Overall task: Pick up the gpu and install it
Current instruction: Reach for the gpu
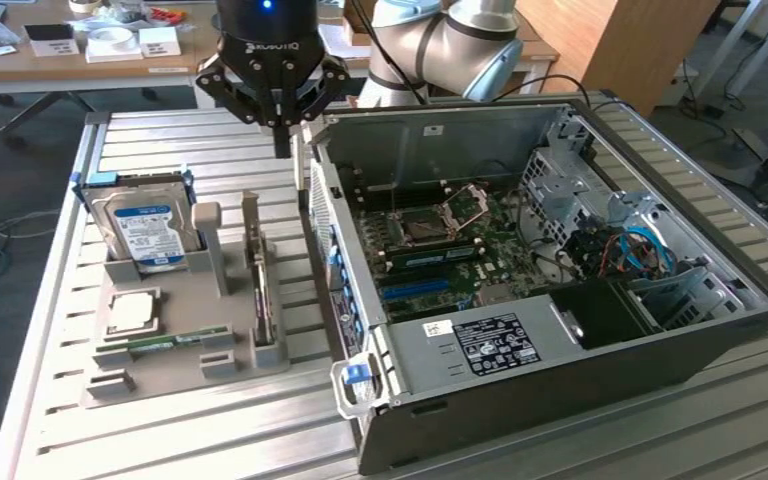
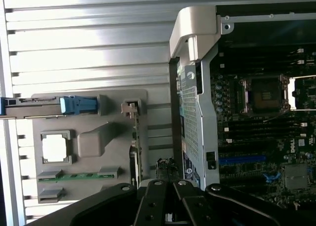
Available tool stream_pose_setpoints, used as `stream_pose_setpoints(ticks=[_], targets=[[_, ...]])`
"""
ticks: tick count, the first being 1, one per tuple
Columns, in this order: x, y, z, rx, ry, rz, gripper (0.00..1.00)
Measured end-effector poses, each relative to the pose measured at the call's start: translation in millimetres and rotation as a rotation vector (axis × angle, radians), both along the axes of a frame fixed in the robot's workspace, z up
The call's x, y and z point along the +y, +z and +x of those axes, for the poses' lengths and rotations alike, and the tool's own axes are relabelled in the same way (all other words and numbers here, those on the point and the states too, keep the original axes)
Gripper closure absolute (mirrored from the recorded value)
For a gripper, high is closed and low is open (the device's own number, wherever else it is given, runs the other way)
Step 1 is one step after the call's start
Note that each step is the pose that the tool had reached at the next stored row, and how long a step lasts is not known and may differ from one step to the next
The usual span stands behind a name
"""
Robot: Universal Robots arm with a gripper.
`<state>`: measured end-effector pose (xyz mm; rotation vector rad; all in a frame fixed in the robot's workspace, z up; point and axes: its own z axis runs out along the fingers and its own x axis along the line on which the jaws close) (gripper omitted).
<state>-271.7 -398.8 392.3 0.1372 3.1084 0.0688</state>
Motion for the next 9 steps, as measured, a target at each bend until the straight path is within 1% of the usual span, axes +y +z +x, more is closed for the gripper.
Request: stream_pose_setpoints(ticks=[3,7,9], targets=[[0.0,-0.1,-3.0,0.0,0.0,0.0001,0.89],[0.0,0.0,-3.8,0.0,0.0,0.0,0.89],[0.0,-0.1,-7.6,0.0,0.0,0.0,0.89]])
